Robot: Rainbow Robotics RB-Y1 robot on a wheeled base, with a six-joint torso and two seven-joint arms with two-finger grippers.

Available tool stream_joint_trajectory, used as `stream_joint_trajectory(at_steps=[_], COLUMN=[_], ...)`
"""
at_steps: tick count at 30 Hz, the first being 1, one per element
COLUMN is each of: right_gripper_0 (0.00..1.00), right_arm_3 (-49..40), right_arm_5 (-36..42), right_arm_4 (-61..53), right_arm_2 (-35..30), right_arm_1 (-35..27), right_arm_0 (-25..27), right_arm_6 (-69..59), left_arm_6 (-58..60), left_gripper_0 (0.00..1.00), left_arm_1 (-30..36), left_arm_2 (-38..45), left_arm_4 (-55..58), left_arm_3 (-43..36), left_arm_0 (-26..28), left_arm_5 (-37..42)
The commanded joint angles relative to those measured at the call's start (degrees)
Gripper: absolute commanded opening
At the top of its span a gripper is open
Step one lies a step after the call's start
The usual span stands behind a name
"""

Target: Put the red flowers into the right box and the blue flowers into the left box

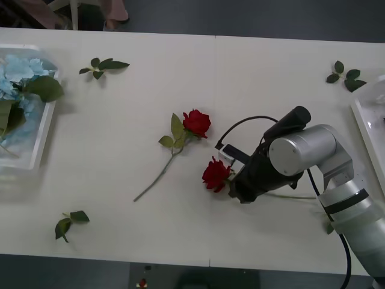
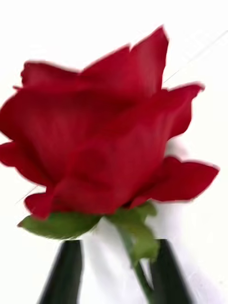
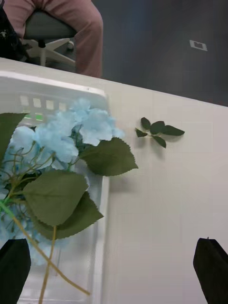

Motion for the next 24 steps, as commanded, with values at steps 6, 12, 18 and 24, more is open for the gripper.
stream_joint_trajectory(at_steps=[6,12,18,24], right_gripper_0=[0.0,0.0,0.0,0.0], right_arm_3=[-1.7,-6.5,-11.3,-16.7], right_arm_5=[-1.1,1.1,7.0,14.0], right_arm_4=[-1.4,-3.3,-6.8,-5.5], right_arm_2=[-0.9,-4.9,-16.3,-30.4], right_arm_1=[-0.5,-2.1,-2.1,-3.0], right_arm_0=[-0.7,-0.6,-0.5,-0.5], right_arm_6=[1.4,0.4,-1.0,-5.8], left_arm_6=[9.7,10.3,10.4,11.4], left_gripper_0=[1.0,1.0,1.0,1.0], left_arm_1=[0.0,-4.6,-8.2,-9.7], left_arm_2=[-17.2,-26.3,-33.6,-40.4], left_arm_4=[-15.5,-26.2,-33.0,-35.6], left_arm_3=[-5.8,-4.4,1.4,10.1], left_arm_0=[-7.0,-15.7,-23.4,-30.5], left_arm_5=[2.7,12.0,16.5,15.9])
